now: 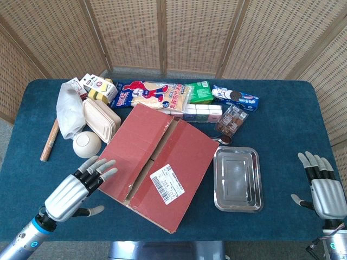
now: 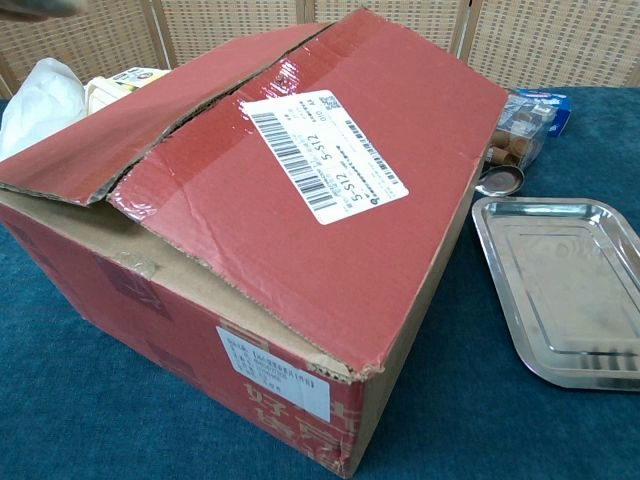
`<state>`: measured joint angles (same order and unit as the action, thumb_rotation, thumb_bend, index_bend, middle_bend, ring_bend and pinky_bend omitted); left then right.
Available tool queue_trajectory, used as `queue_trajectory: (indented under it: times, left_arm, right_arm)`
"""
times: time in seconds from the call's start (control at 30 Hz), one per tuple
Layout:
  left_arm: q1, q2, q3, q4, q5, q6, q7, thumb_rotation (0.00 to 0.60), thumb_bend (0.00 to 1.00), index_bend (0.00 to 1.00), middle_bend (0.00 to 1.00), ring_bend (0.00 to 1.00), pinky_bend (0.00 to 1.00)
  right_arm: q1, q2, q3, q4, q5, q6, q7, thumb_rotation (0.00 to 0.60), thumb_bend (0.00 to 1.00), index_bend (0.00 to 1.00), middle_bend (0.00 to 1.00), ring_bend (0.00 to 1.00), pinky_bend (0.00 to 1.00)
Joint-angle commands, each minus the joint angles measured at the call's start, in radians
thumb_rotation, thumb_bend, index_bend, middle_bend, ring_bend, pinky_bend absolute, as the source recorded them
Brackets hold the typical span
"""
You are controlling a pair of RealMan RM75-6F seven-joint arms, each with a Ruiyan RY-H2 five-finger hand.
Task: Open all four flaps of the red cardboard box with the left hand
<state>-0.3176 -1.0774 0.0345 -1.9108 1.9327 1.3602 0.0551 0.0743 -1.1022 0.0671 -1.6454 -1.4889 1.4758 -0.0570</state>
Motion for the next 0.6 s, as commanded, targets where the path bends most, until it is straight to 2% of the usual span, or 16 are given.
queue_trajectory:
  times: [0.03,0.23,0.6]
  left_arm:
    - [-0.009,-0.044,-0.015,0.001,-0.022,-0.022,0.039,0.6,0.0,0.0,0.0,0.0,0.0]
    - [-0.011,-0.103,-0.041,0.01,-0.063,-0.021,0.105,0.6,0.0,0.0,0.0,0.0,0.0]
    - [-0.024,-0.149,-0.056,-0.017,-0.132,-0.056,0.172,0.6,0.0,0.0,0.0,0.0,0.0]
  right_arm:
    - [0.0,0.001,0.001,0.0,0.0,0.001,0.003,0.6,0.0,0.0,0.0,0.0,0.0]
    - [0.0,0.004,0.0,-0.001,-0.002,0.0,0.009,0.6,0.0,0.0,0.0,0.0,0.0]
    - [0.0,0.004,-0.004,-0.004,-0.008,0.0,0.007,0.6,0.0,0.0,0.0,0.0,0.0]
